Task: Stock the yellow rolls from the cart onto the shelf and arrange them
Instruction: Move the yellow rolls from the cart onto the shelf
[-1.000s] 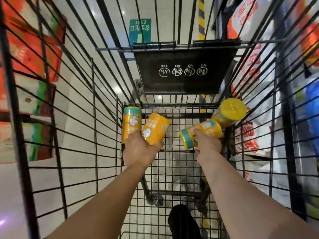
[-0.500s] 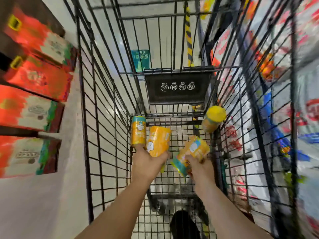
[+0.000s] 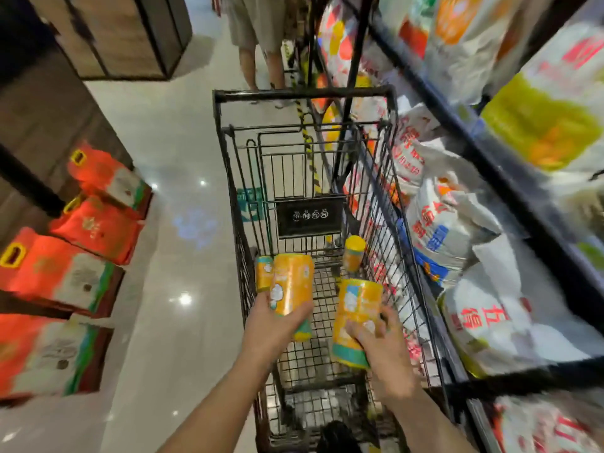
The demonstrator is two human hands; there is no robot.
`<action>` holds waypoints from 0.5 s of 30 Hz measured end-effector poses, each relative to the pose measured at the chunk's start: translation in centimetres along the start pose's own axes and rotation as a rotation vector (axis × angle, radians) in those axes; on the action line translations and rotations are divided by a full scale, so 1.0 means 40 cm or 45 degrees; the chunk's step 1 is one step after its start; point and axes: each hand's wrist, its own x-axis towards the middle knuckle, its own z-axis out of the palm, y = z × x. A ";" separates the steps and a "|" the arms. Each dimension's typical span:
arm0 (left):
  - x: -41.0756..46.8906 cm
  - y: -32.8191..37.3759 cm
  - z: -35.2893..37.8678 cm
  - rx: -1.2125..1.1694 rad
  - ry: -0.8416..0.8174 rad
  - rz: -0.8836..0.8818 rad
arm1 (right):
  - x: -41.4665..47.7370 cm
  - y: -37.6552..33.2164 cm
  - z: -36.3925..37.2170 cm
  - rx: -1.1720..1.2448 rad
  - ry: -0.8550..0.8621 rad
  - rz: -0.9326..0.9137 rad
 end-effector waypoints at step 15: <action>-0.543 0.255 -0.131 0.027 -0.242 0.668 | -0.625 -0.277 -0.135 0.041 0.120 -0.638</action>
